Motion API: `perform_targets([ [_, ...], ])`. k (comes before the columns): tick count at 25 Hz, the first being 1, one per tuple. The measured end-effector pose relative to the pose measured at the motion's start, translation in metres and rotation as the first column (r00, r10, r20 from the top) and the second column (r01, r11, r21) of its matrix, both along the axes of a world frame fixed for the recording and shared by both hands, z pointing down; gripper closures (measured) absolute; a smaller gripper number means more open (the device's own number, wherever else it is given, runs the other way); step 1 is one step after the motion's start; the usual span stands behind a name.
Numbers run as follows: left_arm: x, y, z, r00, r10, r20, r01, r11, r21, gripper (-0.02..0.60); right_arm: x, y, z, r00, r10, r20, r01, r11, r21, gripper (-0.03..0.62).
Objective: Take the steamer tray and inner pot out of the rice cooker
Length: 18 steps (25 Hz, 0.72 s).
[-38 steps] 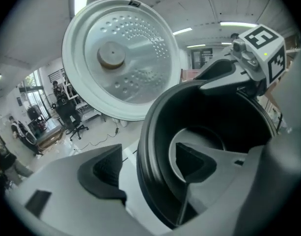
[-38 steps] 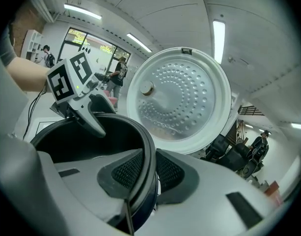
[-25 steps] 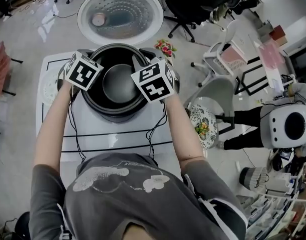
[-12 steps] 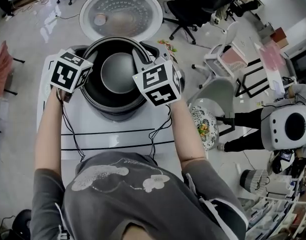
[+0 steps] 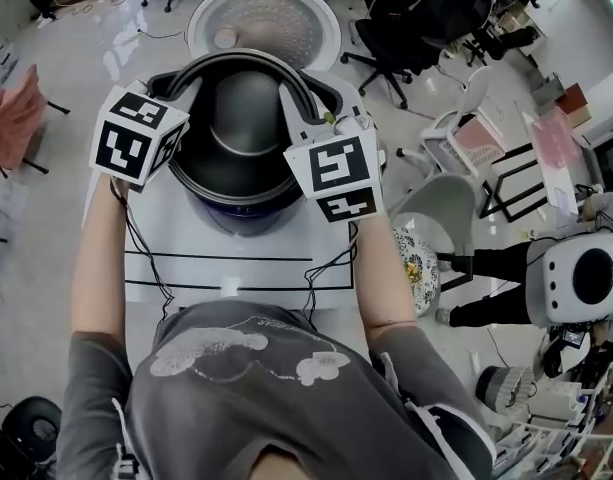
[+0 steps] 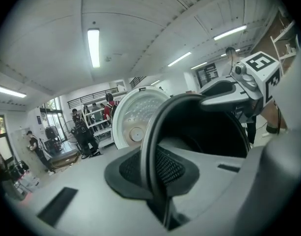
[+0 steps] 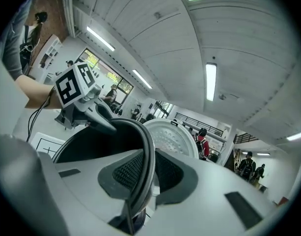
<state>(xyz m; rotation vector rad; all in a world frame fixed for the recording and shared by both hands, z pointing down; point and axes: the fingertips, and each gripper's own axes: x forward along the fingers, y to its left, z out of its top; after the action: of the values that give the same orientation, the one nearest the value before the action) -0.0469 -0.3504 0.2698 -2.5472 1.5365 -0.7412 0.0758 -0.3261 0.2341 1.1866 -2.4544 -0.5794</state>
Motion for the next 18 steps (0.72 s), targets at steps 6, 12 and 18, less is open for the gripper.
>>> perform_targets([
  [6,-0.022,0.032,-0.015,0.998,-0.063,-0.026,0.064,0.997,0.043,0.541,-0.021,0.027,-0.015,0.997,-0.080,0.004,0.080,0.996,0.043,0.503],
  [12,-0.046,0.070,-0.039,0.986,-0.160,-0.053,0.163,0.984,0.072,0.540,-0.043,0.057,-0.043,0.980,-0.196,0.018,0.193,0.976,0.101,0.505],
  [18,-0.102,0.119,-0.039,0.946,-0.318,-0.064,0.322,0.945,0.063,0.538,-0.099,0.088,-0.044,0.928,-0.371,0.042,0.365,0.926,0.097,0.507],
])
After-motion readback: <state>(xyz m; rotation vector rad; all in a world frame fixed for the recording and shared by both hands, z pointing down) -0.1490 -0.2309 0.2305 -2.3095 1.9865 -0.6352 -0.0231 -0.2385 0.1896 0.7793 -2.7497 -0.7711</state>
